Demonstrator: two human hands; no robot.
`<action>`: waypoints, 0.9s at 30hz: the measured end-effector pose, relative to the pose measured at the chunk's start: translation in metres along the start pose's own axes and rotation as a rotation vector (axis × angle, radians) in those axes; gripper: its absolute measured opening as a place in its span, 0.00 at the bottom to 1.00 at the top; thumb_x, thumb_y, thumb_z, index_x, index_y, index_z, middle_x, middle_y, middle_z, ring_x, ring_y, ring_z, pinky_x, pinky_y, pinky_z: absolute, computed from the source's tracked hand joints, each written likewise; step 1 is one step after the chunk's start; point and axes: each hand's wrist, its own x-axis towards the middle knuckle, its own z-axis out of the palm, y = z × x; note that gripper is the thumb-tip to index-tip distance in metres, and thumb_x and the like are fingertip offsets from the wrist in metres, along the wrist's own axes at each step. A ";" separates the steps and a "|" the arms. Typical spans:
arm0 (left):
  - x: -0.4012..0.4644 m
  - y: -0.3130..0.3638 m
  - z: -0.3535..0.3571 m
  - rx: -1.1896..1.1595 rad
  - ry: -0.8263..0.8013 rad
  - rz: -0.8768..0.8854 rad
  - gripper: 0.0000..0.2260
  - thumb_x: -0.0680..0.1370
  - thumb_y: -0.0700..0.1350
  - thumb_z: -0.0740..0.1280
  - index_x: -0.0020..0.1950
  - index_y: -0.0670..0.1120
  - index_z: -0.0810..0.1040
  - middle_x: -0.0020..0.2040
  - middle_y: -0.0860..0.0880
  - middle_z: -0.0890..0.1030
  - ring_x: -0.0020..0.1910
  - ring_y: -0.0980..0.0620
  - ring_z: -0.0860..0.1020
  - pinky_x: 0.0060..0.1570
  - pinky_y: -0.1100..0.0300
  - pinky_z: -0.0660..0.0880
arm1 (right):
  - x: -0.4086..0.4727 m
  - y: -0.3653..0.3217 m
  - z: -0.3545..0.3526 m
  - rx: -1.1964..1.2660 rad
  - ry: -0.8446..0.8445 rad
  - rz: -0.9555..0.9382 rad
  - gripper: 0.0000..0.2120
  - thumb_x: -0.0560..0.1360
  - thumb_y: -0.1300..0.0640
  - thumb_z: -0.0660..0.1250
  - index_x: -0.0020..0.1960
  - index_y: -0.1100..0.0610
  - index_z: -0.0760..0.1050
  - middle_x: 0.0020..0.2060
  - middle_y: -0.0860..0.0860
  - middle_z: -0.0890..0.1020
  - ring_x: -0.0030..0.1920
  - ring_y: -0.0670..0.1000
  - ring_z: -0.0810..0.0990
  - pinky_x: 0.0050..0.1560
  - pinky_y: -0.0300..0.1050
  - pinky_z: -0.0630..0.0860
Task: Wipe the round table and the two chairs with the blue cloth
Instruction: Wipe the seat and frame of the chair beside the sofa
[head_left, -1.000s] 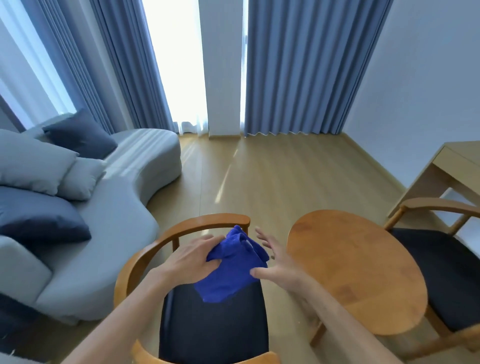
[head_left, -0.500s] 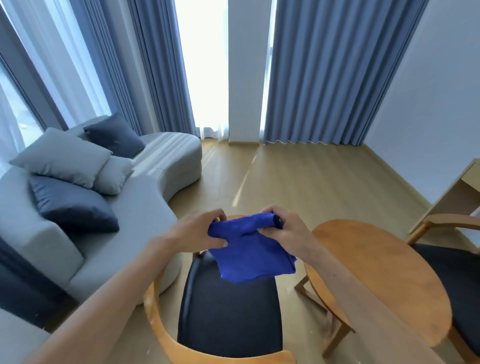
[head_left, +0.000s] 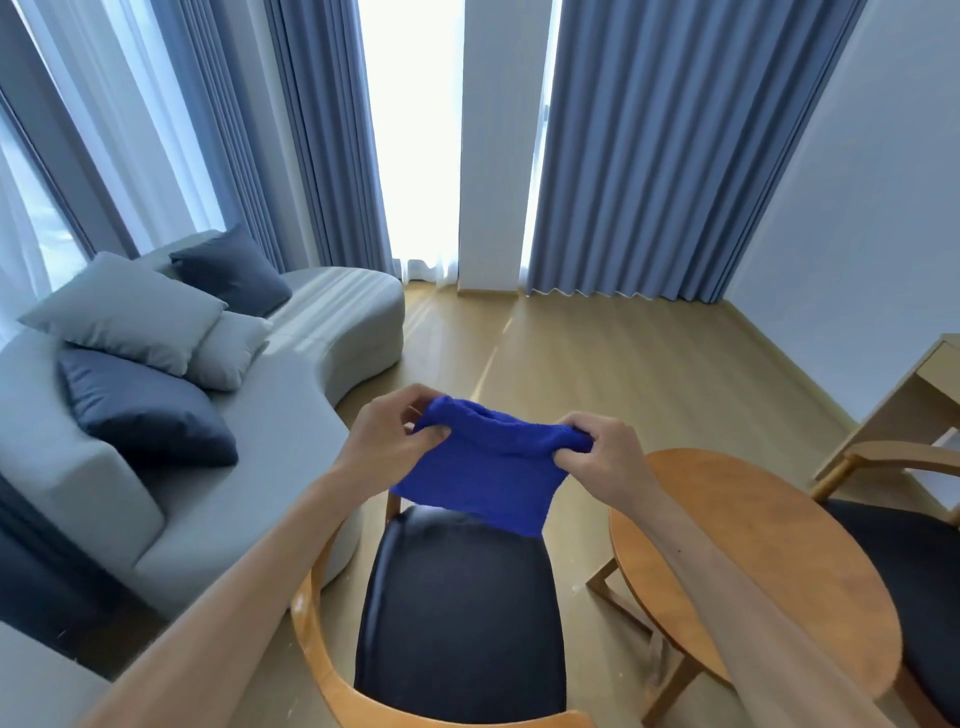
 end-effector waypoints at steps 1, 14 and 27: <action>0.001 -0.001 0.000 0.015 0.013 -0.011 0.08 0.74 0.40 0.70 0.49 0.52 0.79 0.44 0.52 0.82 0.45 0.49 0.80 0.46 0.53 0.79 | 0.002 0.000 -0.001 -0.009 -0.021 -0.017 0.06 0.68 0.66 0.65 0.40 0.57 0.79 0.32 0.53 0.80 0.34 0.53 0.75 0.36 0.46 0.71; 0.010 -0.001 -0.002 0.093 -0.066 0.038 0.18 0.79 0.41 0.64 0.58 0.64 0.70 0.47 0.51 0.77 0.43 0.52 0.78 0.41 0.58 0.79 | 0.010 -0.001 -0.011 -0.020 -0.036 -0.090 0.06 0.76 0.63 0.67 0.49 0.55 0.80 0.41 0.49 0.83 0.43 0.49 0.81 0.44 0.42 0.77; 0.019 -0.020 -0.009 0.422 -0.237 0.119 0.08 0.80 0.48 0.62 0.58 0.57 0.73 0.49 0.53 0.71 0.45 0.54 0.72 0.43 0.65 0.66 | 0.022 -0.015 -0.021 0.110 0.014 -0.137 0.04 0.77 0.64 0.65 0.49 0.57 0.78 0.40 0.50 0.82 0.44 0.53 0.79 0.45 0.49 0.76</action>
